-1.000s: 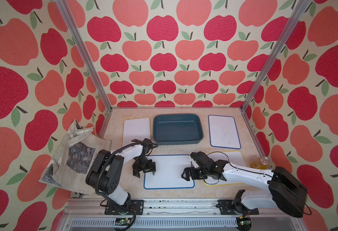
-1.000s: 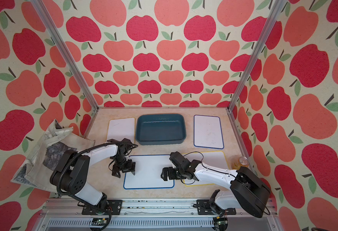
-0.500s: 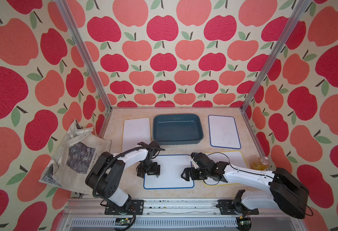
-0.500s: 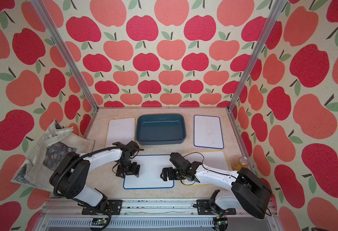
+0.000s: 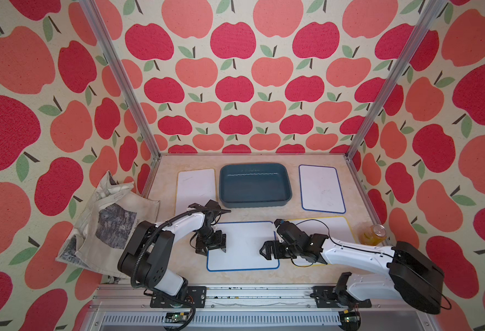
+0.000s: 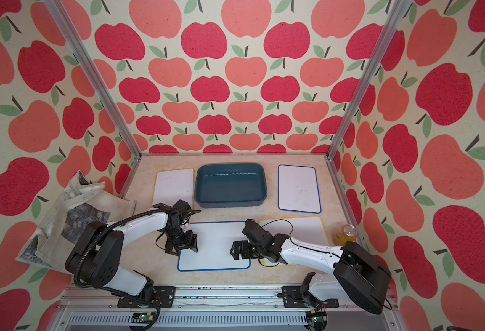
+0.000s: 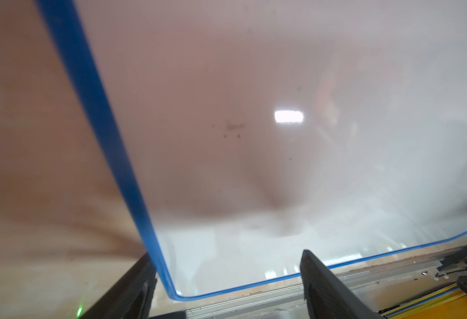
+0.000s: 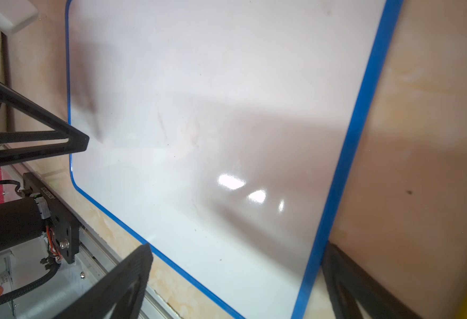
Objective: Put the whiteboard into the storage box
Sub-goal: Pick up the whiteboard at the center of the board.
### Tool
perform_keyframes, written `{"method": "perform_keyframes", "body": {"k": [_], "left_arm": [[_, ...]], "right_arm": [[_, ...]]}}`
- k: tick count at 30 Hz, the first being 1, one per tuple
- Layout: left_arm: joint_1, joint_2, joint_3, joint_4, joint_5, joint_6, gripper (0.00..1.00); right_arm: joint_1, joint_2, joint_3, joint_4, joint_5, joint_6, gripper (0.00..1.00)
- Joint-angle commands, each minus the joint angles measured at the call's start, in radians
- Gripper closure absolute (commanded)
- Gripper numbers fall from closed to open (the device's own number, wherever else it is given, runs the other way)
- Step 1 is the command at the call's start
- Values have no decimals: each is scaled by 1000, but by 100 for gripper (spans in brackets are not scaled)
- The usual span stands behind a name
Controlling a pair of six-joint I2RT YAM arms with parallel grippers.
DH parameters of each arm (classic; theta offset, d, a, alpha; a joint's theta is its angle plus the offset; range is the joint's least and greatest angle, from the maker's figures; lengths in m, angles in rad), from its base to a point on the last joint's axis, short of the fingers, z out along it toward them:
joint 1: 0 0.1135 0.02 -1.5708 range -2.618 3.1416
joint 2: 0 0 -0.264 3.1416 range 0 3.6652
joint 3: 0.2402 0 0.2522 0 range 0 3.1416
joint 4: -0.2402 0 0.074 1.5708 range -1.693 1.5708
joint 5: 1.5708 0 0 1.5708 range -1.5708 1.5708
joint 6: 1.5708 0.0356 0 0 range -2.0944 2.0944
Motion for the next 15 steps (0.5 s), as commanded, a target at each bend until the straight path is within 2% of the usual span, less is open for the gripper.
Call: {"method": "perform_keyframes", "body": {"k": [1,4,9,15], "left_arm": [[-53,63,3,351,480,104,18],[-66,24,13,359,501,123,18],[-19,-47,-18,441,594,76,19],[-17,-104,-16,455,674,67,21]], "right_arm": [[52,99,-55,92,-168,38,1],[57,106,-56,122,-180,48,1],[70,105,-54,159,-192,54,1],[84,123,-38,181,-202,48,1]]}}
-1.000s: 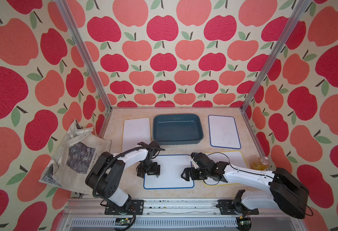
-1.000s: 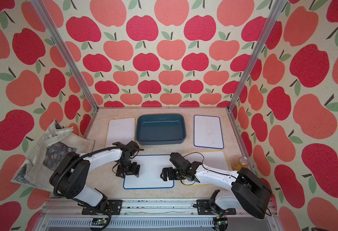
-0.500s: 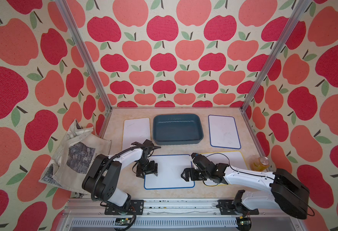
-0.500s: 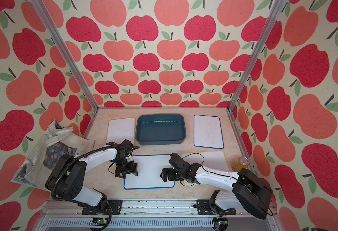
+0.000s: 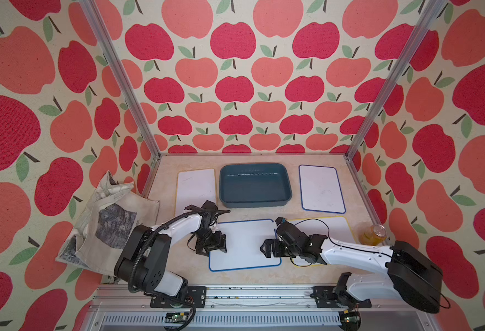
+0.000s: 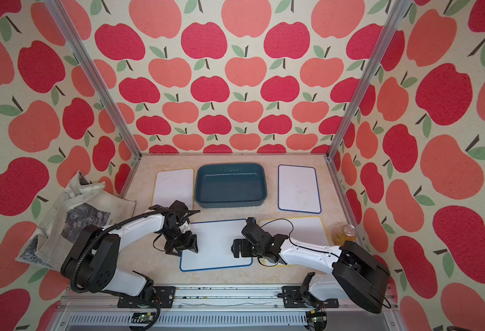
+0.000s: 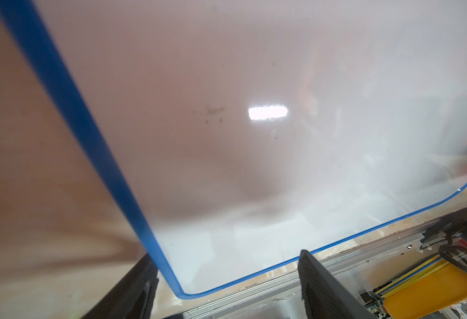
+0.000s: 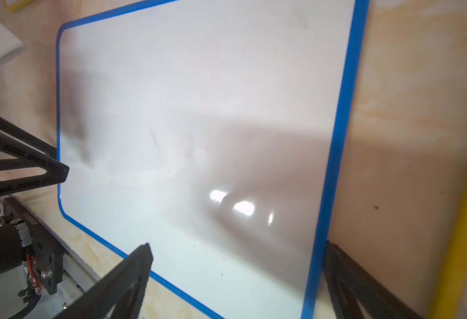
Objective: Put the whiteboard into the storage box
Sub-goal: Pick up the whiteboard at the center of the board.
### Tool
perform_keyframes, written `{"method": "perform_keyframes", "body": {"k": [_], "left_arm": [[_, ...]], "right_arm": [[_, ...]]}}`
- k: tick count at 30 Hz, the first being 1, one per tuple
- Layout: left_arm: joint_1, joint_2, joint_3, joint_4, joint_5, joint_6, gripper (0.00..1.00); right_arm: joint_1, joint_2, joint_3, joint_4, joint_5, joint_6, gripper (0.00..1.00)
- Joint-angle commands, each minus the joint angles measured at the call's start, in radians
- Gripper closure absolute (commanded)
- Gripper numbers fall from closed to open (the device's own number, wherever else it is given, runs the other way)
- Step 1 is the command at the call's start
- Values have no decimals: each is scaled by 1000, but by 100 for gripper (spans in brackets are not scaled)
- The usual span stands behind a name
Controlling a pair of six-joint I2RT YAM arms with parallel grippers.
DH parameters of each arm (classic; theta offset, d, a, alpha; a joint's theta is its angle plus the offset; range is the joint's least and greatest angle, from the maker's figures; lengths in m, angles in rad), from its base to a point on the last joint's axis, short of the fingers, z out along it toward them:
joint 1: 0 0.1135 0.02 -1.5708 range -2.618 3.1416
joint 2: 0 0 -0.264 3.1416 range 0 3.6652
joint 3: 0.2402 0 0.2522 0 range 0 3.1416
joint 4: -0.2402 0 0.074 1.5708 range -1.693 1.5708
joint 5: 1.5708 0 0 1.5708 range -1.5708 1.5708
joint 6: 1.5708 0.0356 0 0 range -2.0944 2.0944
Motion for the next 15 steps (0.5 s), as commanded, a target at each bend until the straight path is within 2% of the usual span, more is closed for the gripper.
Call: {"method": "perform_keyframes", "body": {"k": [1,15], "left_arm": [[-47,-51,24,422,584,10,20],[40,-170,-80,654,631,-186,19]], "right_arm": [[76,110,-41,163,-316,34,1],[100,53,-78,271,-348,71,1]]}}
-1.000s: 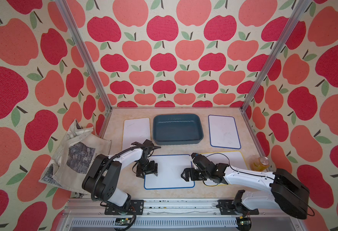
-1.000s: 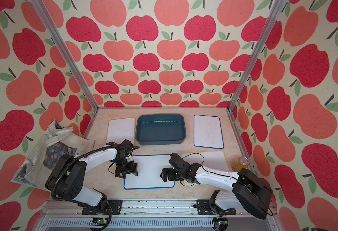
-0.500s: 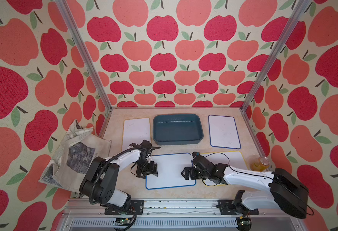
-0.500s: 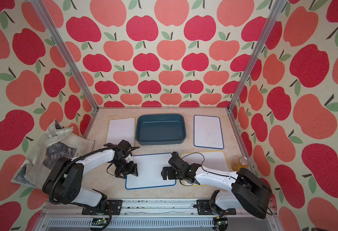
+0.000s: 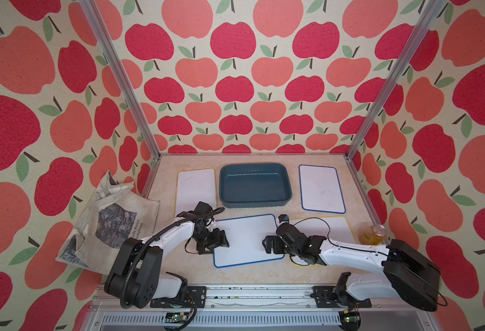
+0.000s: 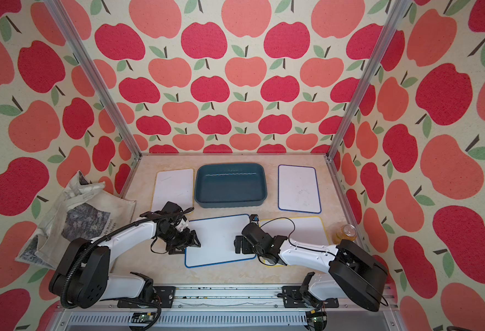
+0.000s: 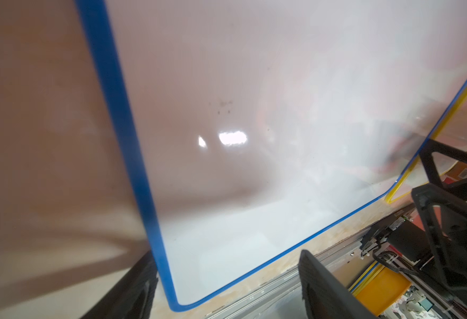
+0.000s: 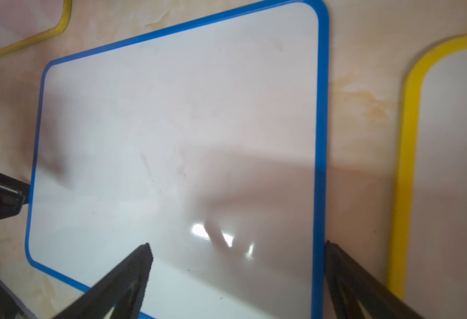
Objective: Put the whiteboard into the storage box
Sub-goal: Pick up the whiteboard at the center of the board.
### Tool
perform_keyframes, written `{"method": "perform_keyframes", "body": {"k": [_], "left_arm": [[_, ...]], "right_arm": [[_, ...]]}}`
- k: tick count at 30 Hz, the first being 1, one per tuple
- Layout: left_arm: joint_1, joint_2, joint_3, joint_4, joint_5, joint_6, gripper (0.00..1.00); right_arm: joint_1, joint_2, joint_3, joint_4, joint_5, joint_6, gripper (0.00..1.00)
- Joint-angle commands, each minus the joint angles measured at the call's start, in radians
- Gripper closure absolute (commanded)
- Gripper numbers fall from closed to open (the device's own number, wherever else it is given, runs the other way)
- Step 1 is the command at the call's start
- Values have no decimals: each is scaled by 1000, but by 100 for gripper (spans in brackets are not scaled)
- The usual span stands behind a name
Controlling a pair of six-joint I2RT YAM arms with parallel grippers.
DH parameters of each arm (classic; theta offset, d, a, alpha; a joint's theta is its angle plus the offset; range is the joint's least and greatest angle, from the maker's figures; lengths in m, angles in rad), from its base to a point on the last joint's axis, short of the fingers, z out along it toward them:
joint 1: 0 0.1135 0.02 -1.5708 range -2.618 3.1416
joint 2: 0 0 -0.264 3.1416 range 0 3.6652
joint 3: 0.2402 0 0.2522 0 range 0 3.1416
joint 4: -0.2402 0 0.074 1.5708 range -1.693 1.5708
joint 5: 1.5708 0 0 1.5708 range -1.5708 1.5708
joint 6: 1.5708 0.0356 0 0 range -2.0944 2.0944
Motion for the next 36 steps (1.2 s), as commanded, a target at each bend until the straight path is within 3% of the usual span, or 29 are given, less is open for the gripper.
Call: {"method": "perform_keyframes", "body": {"k": [1,4,8,15,24,36], "left_arm": [[-35,-42,25,451,542,-63,19],[-41,-41,9,471,580,-75,20],[-59,-42,33,321,606,8,20],[-57,-111,4,295,632,3,24],[2,-118,34,139,609,70,54],[92,-176,49,53,638,87,72]], "right_arm": [[100,41,-40,178,-476,79,1],[105,23,-34,169,-474,71,1],[105,28,-35,182,-480,69,1],[105,28,-41,195,-480,72,1],[83,-38,-46,107,-447,51,1],[33,-117,-60,68,-447,36,1]]}}
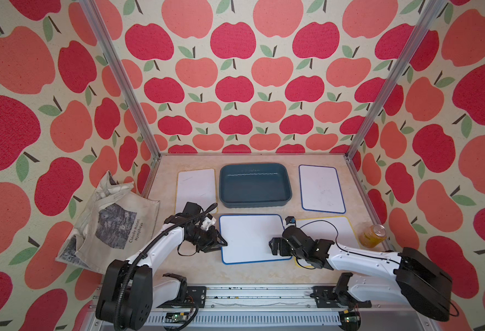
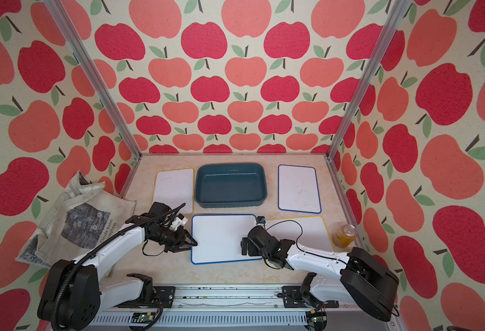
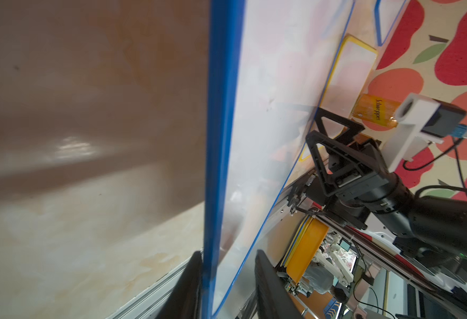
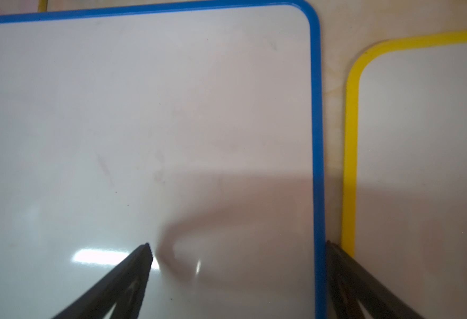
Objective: Put the whiteboard into the storage box
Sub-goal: Pick up the whiteboard at the center of the board.
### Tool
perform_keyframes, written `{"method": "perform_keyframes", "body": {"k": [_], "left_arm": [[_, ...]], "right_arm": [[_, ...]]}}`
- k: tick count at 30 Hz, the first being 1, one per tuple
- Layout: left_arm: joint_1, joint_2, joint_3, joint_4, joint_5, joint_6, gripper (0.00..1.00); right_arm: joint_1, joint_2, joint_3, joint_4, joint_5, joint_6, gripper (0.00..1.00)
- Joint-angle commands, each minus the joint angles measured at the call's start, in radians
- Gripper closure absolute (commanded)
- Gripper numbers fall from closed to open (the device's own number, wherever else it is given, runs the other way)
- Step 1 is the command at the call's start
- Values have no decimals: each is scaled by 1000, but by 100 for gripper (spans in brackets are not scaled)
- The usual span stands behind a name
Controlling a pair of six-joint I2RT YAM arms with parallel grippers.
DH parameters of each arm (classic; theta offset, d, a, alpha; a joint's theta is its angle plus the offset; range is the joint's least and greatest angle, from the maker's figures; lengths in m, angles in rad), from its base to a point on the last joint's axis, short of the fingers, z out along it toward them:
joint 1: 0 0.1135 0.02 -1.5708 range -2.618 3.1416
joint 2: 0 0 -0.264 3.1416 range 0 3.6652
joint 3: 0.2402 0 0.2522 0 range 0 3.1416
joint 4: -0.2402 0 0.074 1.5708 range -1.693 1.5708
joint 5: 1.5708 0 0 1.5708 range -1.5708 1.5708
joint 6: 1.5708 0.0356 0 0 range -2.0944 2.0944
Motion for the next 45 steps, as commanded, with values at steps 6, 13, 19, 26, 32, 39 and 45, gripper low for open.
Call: {"method": "perform_keyframes", "body": {"k": [6,13,19,26,32,39,45], "left_arm": [[36,-31,74,37,276,60,78],[99,-35,124,-117,218,108,86],[167,-102,167,-184,199,103,92],[183,-165,284,-274,189,112,100],[185,-200,372,-288,178,96,100],[189,-127,459,-179,81,4,100],[172,43,572,-34,56,-50,100]], "right_arm": [[27,1,3,90,-406,36,1],[-2,-72,7,-5,-371,11,1],[-41,-150,52,-138,-341,-37,1],[-118,-236,140,-294,-319,-83,1],[-167,-282,228,-429,-274,-128,1],[-201,-298,314,-536,-231,-183,1],[-251,-294,380,-617,-195,-231,1]]}}
